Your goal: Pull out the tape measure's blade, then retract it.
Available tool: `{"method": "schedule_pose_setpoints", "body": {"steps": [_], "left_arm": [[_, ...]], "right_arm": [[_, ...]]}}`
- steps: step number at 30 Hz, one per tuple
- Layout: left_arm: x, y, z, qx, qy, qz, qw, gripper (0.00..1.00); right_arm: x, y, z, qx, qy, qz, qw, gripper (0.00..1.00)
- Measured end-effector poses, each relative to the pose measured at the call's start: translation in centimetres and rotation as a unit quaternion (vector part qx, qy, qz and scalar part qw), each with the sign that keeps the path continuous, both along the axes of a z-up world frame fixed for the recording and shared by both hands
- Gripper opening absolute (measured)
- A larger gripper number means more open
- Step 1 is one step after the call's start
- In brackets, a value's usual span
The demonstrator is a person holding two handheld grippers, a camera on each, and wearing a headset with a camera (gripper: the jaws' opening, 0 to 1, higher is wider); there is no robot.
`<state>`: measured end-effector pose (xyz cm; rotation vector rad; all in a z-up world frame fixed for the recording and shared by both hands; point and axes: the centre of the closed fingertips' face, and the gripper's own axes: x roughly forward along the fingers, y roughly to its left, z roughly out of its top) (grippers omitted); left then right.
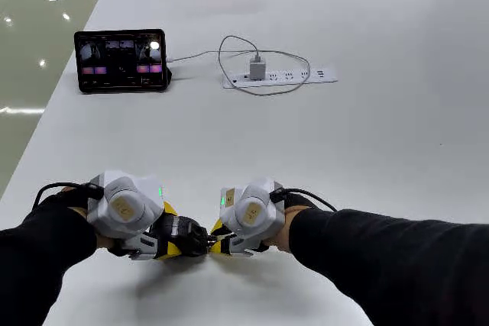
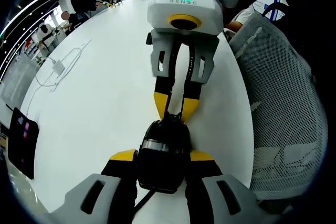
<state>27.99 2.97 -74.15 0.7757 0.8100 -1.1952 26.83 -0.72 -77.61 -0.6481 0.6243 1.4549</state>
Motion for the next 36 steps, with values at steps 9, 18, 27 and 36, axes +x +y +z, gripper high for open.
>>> {"method": "schedule_pose_setpoints", "body": {"steps": [9,18,27,36], "left_arm": [[0.0,0.0,0.0,-0.004,-0.002,0.002,1.0000,0.30],[0.0,-0.1,0.0,-0.005,-0.002,0.005,1.0000,0.30],[0.0,-0.1,-0.1,-0.010,-0.001,0.006,0.9999,0.30],[-0.1,-0.2,-0.1,-0.012,-0.002,0.008,0.9999,0.30]], "right_arm": [[0.0,-0.3,0.0,-0.008,0.010,-0.003,0.9999,0.10],[-0.1,-0.9,0.0,-0.014,0.010,0.002,0.9998,0.10],[-0.1,-1.3,0.0,-0.020,0.008,0.004,0.9998,0.10],[-0.1,-1.9,-0.1,-0.024,0.010,0.003,0.9997,0.10]]}}
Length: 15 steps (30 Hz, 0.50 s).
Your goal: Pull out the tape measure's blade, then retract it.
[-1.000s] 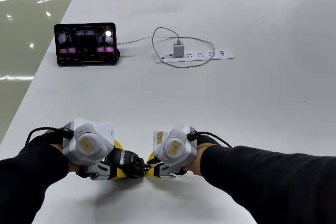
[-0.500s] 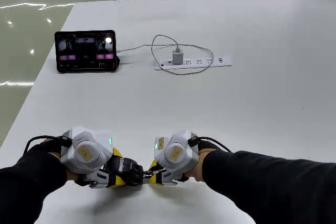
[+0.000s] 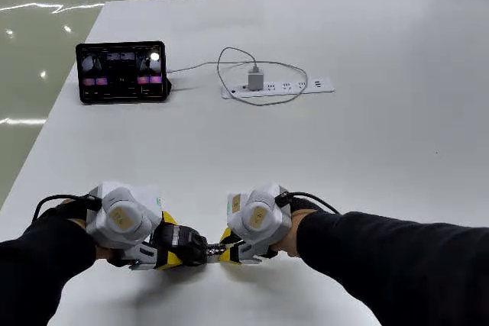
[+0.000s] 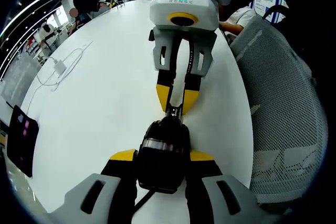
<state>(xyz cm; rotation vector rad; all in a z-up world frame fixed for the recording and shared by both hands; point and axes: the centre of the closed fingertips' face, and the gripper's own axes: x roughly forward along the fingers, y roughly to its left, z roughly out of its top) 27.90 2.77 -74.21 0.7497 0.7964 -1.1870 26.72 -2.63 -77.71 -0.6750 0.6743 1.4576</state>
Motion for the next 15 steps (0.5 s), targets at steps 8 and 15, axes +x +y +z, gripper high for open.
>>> {"method": "schedule_pose_setpoints", "body": {"steps": [8,15], "left_arm": [[-0.06,-0.06,0.01,-0.001,0.000,0.001,1.0000,0.30],[-0.09,-0.16,0.02,-0.003,0.001,0.003,1.0000,0.30]], "right_arm": [[-0.04,-0.46,-0.06,-0.004,0.001,-0.002,1.0000,0.10],[-0.02,-0.79,-0.15,-0.007,0.002,-0.001,1.0000,0.10]]}}
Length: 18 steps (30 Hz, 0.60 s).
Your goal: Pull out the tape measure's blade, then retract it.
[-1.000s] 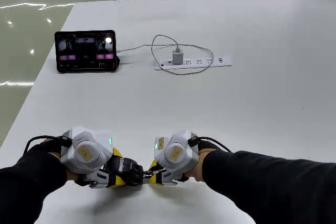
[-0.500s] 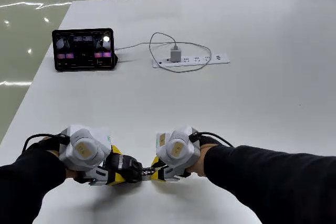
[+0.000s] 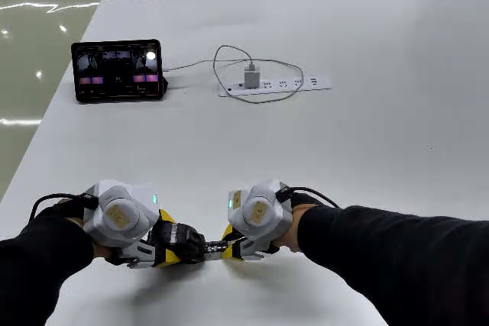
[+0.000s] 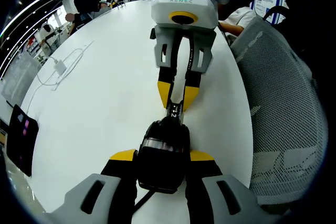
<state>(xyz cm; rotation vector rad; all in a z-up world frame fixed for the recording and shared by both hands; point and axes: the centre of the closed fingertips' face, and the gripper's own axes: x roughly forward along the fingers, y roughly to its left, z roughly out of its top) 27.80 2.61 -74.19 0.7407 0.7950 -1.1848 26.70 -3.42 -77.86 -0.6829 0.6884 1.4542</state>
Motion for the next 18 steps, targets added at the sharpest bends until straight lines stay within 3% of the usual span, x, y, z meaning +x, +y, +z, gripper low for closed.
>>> {"method": "schedule_pose_setpoints", "body": {"steps": [18], "left_arm": [[-0.10,-0.21,0.00,0.001,0.001,0.002,1.0000,0.30]], "right_arm": [[-0.07,-0.98,0.09,-0.001,0.004,0.003,1.0000,0.10]]}}
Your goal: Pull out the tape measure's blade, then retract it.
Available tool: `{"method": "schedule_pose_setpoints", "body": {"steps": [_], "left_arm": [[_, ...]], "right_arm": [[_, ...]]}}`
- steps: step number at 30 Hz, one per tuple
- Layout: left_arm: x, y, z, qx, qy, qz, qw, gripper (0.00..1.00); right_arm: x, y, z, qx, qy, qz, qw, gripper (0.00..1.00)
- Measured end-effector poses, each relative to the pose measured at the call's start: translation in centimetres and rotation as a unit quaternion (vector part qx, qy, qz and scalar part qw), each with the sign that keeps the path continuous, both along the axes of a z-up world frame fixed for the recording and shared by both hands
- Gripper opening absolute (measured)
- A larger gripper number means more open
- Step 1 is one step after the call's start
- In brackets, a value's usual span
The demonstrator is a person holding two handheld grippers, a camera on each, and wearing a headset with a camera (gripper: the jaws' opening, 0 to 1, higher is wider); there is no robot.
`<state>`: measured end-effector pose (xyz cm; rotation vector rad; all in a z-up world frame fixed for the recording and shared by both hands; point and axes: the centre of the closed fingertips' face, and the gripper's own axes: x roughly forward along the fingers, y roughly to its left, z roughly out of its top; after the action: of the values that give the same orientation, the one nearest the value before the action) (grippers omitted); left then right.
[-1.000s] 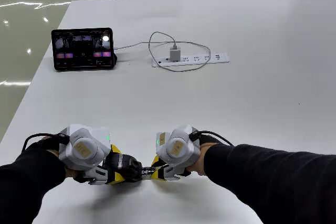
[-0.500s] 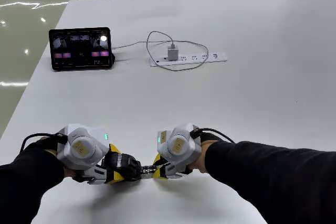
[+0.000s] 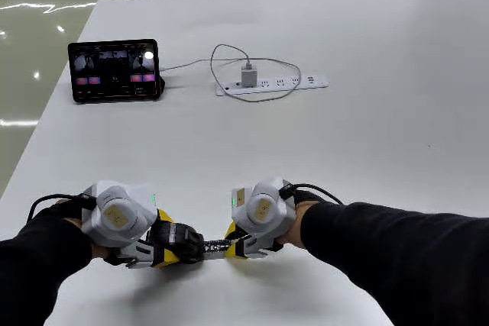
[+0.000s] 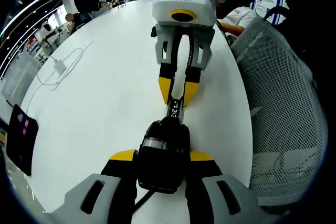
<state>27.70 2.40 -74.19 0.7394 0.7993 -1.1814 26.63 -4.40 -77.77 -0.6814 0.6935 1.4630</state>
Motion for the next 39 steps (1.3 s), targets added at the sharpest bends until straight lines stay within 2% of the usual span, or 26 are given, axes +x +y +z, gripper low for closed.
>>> {"method": "schedule_pose_setpoints", "body": {"steps": [39], "left_arm": [[-0.2,-0.1,-0.1,0.000,-0.001,0.002,1.0000,0.30]], "right_arm": [[-0.1,-2.2,0.0,-0.013,0.004,-0.004,0.9999,0.10]]}}
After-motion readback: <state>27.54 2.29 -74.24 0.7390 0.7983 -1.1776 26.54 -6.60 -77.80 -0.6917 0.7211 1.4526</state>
